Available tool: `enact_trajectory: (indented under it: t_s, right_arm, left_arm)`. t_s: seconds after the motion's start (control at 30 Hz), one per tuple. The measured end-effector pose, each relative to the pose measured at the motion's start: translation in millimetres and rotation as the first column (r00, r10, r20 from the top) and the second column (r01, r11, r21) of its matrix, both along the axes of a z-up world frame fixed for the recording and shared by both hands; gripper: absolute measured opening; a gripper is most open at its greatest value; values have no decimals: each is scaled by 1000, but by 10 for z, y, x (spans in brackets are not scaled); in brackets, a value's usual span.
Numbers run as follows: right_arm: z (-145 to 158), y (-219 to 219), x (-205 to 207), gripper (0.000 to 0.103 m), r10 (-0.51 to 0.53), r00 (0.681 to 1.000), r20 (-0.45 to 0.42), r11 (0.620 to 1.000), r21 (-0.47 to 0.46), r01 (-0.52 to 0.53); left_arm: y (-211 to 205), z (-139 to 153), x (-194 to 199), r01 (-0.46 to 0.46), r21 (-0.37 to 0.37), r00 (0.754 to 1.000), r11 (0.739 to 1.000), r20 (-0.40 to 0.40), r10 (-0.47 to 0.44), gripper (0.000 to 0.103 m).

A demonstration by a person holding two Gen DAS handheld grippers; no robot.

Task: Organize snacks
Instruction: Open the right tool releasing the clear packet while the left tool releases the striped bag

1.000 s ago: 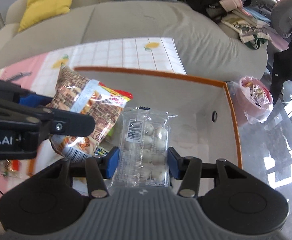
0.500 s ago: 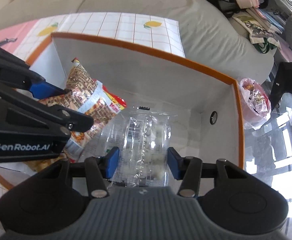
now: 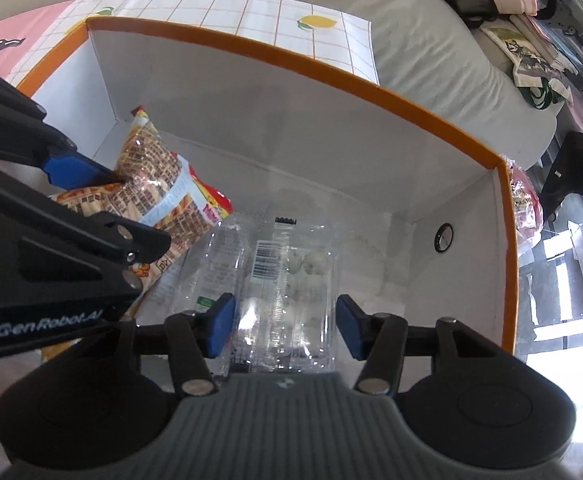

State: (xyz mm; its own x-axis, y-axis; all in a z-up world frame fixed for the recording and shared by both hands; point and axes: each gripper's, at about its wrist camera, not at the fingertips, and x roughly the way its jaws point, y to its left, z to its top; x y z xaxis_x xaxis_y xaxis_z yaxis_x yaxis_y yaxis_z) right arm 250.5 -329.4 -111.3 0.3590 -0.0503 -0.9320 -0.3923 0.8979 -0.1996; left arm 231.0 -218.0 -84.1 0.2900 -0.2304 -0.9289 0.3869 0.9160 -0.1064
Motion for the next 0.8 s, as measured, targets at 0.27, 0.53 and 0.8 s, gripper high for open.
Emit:
enact_trajectory:
  t_s: [0.27,0.53,0.8]
  right_arm:
    - [1,28,-22,55,12,1000,-4,1000,-12,-12]
    - [139,97,-66,71,29,999,19,999,-18,-28]
    - [425,109,-243,79,-15,994,112,999,-37,19]
  left_arm:
    - [4,36,-19,12,35,999,999,31,-13,58]
    - [39,201,-102,5,33,997,999,74,-7,70]
    - [155,560,-342,-14,-13,988,1000,151,16,70]
